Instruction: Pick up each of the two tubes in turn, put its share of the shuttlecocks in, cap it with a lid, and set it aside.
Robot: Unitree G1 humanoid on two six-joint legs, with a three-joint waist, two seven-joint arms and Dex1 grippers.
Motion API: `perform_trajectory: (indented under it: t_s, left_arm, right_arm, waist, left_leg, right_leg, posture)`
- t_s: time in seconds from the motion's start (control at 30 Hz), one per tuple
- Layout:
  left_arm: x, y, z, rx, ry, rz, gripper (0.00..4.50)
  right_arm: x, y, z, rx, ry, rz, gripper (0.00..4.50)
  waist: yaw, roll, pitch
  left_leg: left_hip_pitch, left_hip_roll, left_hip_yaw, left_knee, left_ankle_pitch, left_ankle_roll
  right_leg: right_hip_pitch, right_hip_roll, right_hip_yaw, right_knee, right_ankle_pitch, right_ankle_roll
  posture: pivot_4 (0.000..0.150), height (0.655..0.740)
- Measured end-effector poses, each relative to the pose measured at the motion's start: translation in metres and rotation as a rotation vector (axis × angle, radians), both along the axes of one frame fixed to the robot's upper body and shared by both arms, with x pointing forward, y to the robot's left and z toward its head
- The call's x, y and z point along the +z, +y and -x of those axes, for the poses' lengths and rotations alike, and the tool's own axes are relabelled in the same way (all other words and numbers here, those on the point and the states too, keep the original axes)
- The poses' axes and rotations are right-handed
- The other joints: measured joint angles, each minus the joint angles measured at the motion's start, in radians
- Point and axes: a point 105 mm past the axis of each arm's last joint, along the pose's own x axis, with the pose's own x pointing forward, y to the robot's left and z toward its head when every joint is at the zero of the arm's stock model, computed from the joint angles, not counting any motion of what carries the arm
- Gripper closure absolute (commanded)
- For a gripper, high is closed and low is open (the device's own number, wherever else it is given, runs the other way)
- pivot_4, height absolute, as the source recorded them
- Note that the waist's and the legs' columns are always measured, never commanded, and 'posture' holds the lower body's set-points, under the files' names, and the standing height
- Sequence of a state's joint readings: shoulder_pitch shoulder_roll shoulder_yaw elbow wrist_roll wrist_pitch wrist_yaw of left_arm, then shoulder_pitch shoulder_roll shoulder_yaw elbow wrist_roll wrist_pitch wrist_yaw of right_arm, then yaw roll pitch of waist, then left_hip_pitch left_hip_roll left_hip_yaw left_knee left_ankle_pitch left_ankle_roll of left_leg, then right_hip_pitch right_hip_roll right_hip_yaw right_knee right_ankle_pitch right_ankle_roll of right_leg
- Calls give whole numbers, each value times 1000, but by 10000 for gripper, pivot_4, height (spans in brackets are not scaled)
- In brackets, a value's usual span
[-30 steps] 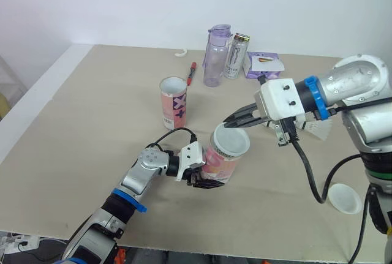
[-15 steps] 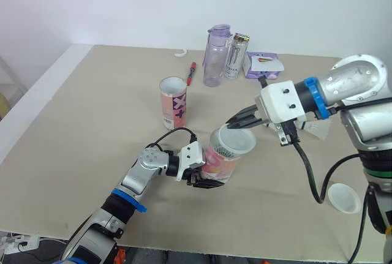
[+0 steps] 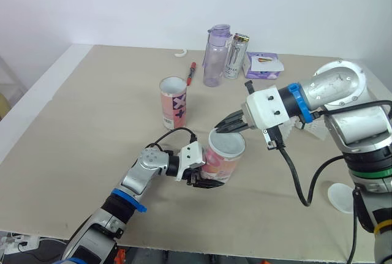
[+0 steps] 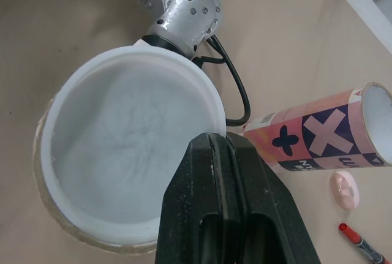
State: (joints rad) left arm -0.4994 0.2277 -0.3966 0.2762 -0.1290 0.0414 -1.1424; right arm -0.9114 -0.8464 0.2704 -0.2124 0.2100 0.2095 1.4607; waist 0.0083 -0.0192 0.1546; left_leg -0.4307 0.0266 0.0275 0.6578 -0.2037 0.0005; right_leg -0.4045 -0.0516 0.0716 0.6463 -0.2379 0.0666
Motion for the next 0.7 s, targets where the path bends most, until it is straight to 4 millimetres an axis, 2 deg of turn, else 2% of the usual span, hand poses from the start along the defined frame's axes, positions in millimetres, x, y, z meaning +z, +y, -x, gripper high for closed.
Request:
perform_trajectory:
  t_s: [0.27,0.47,0.7]
  left_arm:
    - [0,0,0,0,0,1,14852]
    - [0,0,1,1,2,2,14852]
    - [0,0,1,2,3,3,14852]
  right_arm:
    - [0,-2,1,9,-9,22,44224]
    - [15,-4,3,18,-42,31,44224]
    - [19,-4,4,20,-44,31,44224]
  waist:
    - [0,0,0]
    - [0,0,0]
    - [0,0,0]
  left_leg:
    - [0,0,0,0,0,0]
    - [0,0,0,0,0,0]
    - [0,0,0,0,0,0]
  right_leg:
    - [0,0,0,0,0,0]
    - [0,0,0,0,0,0]
    - [0,0,0,0,0,0]
  posture:
    - [1500,7400]
    - [1500,7400]
    - [1500,7400]
